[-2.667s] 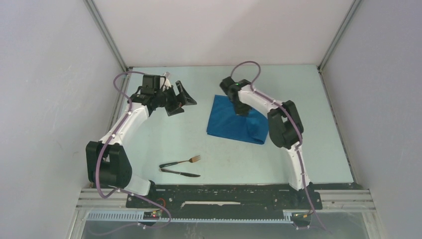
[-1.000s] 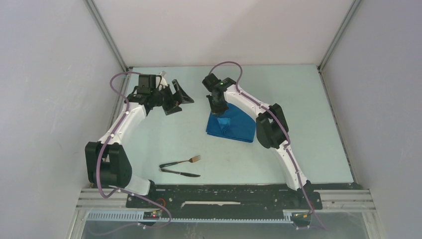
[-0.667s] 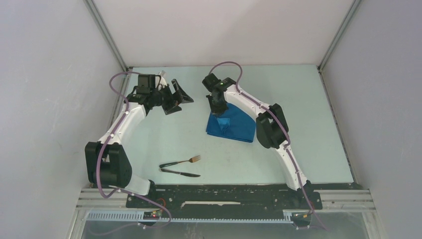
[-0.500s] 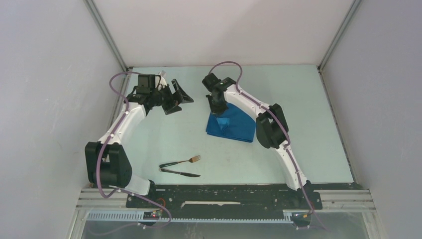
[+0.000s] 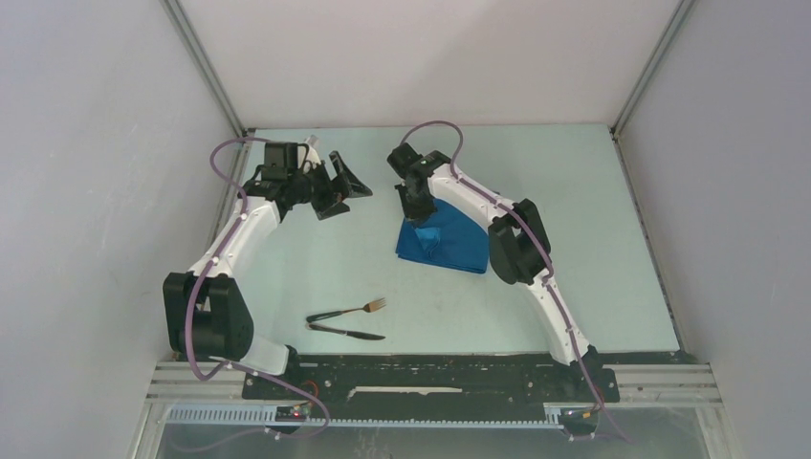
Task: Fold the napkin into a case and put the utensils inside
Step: Fold the rectangle-folded napkin at the center of the board.
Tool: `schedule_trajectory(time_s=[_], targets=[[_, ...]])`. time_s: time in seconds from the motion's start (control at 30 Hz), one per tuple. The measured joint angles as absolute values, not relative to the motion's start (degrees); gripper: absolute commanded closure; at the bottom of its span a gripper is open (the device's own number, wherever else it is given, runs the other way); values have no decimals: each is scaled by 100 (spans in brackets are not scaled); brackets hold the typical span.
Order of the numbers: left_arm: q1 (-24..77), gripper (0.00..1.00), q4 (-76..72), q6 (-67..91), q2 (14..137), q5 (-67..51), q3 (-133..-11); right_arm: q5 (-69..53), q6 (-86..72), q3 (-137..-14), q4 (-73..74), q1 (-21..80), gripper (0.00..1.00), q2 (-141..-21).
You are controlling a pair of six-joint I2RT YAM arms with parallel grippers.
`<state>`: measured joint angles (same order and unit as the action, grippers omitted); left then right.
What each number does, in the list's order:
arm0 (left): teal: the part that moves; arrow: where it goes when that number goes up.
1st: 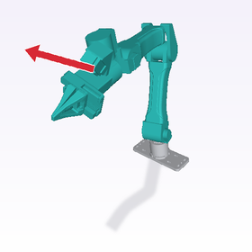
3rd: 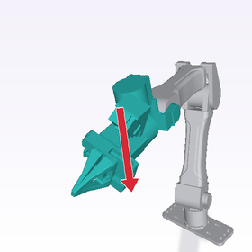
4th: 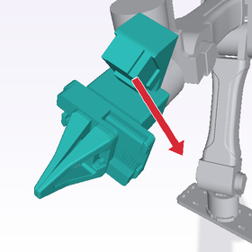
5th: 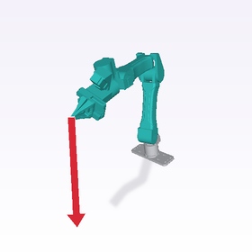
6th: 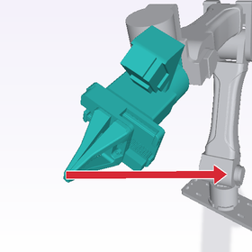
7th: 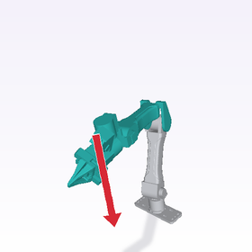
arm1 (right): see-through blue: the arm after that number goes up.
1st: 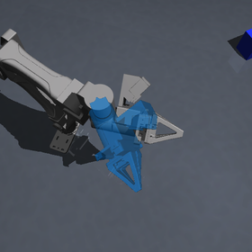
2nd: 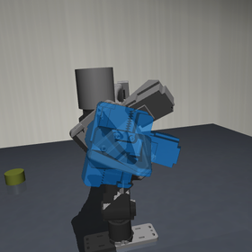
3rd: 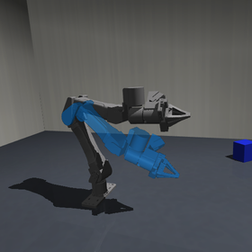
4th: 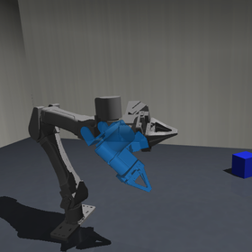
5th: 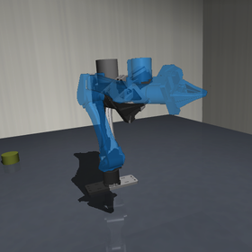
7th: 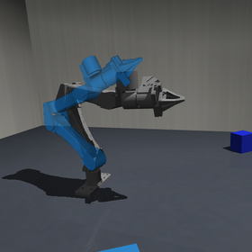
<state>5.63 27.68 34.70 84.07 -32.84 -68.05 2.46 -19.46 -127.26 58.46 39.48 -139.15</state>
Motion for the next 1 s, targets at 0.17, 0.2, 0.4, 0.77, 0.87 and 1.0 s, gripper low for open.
schedule_trajectory(time_s=[0.17, 0.2, 0.4, 0.77, 0.87, 1.0], targets=[[558, 9, 2751, 3474, 8407, -3326, -6805, 239, -1946, -12774, 5854, 3948, 100, -13931], [556, 9, 2751, 3474, 8407, -3326, -6805, 228, -1949, -12807, 5852, 3948, 100, -13937], [543, 9, 2735, 3507, 8407, -3343, -6805, -167, -2049, -12982, 5889, 3946, 24, -13979], [526, 9, 2628, 3573, 8407, -3356, -6785, -2034, -2250, -9723, 4466, 3347, 0, -11229], [526, 9, 2534, 3621, 8427, -3371, -6735, -2609, -2388, -8930, 3640, 2827, 2, -10746], [543, 10, 2443, 3660, 8624, -3371, -6722, -2738, -2580, -8545, 3013, 2635, 8, -10901]])
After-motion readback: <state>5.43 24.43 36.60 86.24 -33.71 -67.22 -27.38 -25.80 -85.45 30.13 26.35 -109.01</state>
